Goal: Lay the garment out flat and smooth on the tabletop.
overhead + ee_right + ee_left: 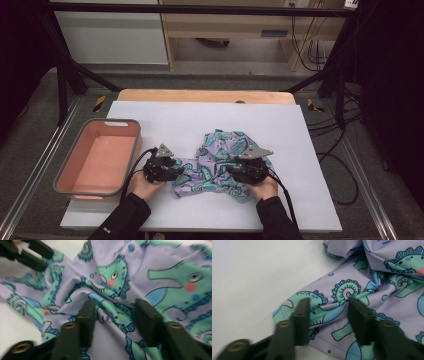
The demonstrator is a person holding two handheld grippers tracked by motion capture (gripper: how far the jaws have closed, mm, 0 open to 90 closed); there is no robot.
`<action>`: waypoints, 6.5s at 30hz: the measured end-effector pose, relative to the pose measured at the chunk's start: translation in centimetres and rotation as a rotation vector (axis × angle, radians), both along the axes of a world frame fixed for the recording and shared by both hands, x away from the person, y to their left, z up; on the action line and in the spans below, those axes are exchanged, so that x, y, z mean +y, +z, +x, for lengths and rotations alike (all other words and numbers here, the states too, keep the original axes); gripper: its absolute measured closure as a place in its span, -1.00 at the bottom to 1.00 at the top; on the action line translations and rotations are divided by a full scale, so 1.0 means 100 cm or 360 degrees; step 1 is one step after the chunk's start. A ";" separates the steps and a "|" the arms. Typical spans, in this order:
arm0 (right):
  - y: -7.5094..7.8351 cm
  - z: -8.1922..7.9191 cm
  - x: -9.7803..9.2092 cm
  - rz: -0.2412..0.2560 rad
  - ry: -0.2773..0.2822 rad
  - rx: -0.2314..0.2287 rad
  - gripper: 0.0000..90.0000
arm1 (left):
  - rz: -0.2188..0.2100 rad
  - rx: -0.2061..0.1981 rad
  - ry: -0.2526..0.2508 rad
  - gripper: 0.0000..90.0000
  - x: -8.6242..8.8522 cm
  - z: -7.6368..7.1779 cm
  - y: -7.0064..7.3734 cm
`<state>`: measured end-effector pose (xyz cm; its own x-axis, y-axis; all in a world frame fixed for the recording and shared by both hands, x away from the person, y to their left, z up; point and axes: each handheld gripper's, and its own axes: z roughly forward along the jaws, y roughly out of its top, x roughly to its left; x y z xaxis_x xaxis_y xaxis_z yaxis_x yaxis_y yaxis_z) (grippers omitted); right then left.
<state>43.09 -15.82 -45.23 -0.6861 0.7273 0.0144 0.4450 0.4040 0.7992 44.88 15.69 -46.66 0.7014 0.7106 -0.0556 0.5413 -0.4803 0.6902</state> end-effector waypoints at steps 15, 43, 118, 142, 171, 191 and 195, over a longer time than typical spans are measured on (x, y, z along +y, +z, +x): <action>0.053 -0.020 -0.047 0.0096 -0.0047 -0.0174 0.97 | -0.0226 -0.0028 -0.0048 0.99 0.004 -0.014 0.023; 0.012 -0.033 -0.108 -0.0071 -0.0273 0.0024 0.88 | -0.0239 -0.0027 -0.0234 0.11 -0.024 -0.044 0.041; 0.103 -0.011 -0.016 0.0043 -0.0063 -0.0341 0.96 | -0.0269 -0.0113 -0.0002 -0.76 0.019 -0.026 0.018; 0.040 -0.001 -0.085 -0.0241 -0.0484 -0.0141 0.73 | -0.0269 -0.0113 -0.0012 -0.76 0.017 -0.026 0.018; 0.059 0.015 -0.028 -0.0226 -0.0341 -0.0318 0.97 | -0.0258 -0.0127 -0.0007 -0.77 0.017 -0.026 0.018; 0.044 0.013 -0.083 -0.0221 -0.0678 -0.0272 0.40 | -0.0256 -0.0114 -0.0019 -0.77 0.013 -0.026 0.017; 0.051 0.007 -0.067 -0.0086 -0.0546 -0.0299 0.18 | -0.0266 -0.0115 -0.0011 -0.77 0.015 -0.026 0.018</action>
<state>43.74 -22.51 -40.16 -0.3903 0.9110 -0.1332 0.4094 0.3013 0.8612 42.31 17.17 -44.86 0.7126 0.6909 -0.1219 0.4844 -0.3589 0.7978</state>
